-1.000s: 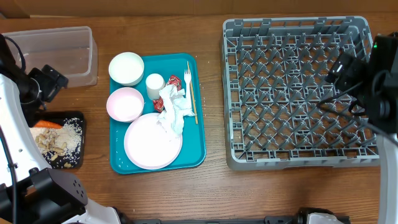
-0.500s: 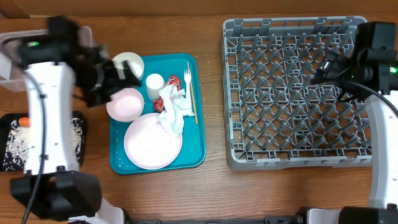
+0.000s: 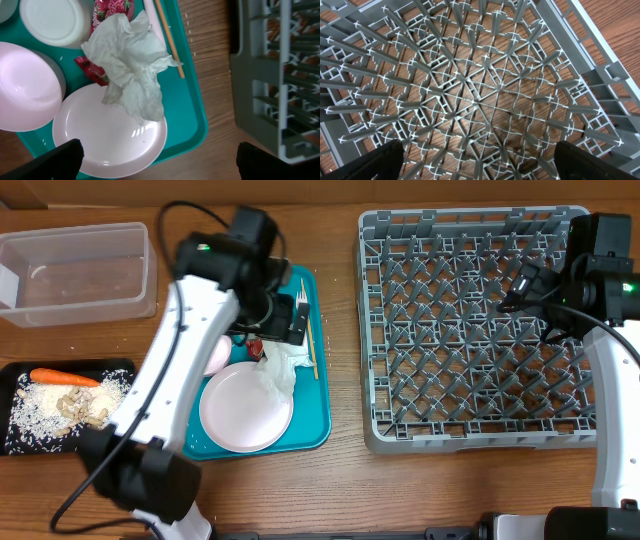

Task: Sort waste into correct bins and load items into the dishwasher rack
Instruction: 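Reach the left gripper to the teal tray and grasp the tissue and red wrapper, then carry the tissue and wrapper left and drop them into the clear bin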

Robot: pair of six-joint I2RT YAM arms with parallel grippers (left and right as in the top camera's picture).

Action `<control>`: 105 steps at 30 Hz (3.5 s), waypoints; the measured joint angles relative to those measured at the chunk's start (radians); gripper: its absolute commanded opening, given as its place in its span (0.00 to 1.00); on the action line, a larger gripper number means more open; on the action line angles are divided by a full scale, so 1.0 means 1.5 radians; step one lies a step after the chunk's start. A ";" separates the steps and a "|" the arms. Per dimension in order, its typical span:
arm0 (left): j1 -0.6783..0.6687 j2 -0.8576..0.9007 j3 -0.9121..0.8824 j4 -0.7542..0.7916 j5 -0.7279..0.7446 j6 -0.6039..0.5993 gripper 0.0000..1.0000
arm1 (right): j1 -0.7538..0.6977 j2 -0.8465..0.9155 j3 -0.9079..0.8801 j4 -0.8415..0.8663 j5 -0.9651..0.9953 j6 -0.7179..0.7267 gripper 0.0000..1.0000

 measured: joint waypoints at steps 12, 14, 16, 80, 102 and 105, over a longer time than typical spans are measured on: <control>-0.007 0.157 0.000 0.031 -0.098 -0.140 1.00 | 0.000 0.000 0.000 0.000 0.000 0.000 1.00; -0.007 0.163 0.000 0.043 -0.110 -0.161 1.00 | 0.000 0.000 0.000 0.000 -0.001 0.000 1.00; -0.007 0.167 -0.002 0.063 -0.120 -0.181 1.00 | 0.000 0.000 0.000 0.000 -0.001 0.000 1.00; -0.001 0.064 -0.081 0.147 -0.098 -0.176 0.04 | 0.000 0.000 0.000 0.000 0.000 0.000 1.00; 0.380 -0.049 -0.052 0.475 -0.012 -0.162 0.04 | 0.000 0.000 0.000 0.000 0.000 0.000 1.00; 0.428 -0.042 -0.051 0.533 -0.025 -0.162 0.04 | 0.000 0.000 0.000 0.000 0.000 -0.001 1.00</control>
